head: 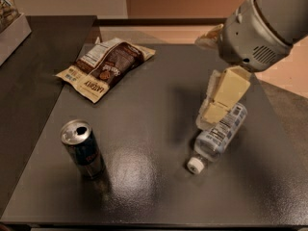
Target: Move redbull can near brown chip bag
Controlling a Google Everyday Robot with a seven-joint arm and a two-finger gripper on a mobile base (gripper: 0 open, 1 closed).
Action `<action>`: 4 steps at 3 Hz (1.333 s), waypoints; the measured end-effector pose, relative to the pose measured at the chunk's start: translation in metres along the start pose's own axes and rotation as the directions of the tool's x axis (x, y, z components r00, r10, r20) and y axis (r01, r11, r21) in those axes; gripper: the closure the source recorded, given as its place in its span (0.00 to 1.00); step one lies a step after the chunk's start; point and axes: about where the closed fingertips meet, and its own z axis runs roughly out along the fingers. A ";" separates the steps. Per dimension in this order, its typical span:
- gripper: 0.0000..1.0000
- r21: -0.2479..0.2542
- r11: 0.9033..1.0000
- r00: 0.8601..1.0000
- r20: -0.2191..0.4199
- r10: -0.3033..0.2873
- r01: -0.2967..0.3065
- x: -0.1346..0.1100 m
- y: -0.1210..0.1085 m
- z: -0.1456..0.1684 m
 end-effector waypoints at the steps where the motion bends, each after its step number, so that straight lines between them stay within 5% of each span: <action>1: 0.00 -0.026 0.999 0.998 0.052 -0.042 0.044 -0.031 0.020 0.026; 3: 0.00 -0.092 0.985 0.979 0.157 -0.129 0.144 -0.089 0.058 0.077; 4: 0.00 -0.134 0.970 0.965 0.198 -0.172 0.201 -0.113 0.074 0.100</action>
Offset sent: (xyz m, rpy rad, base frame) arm -0.0364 0.1320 -0.0414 0.1158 0.0146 0.2130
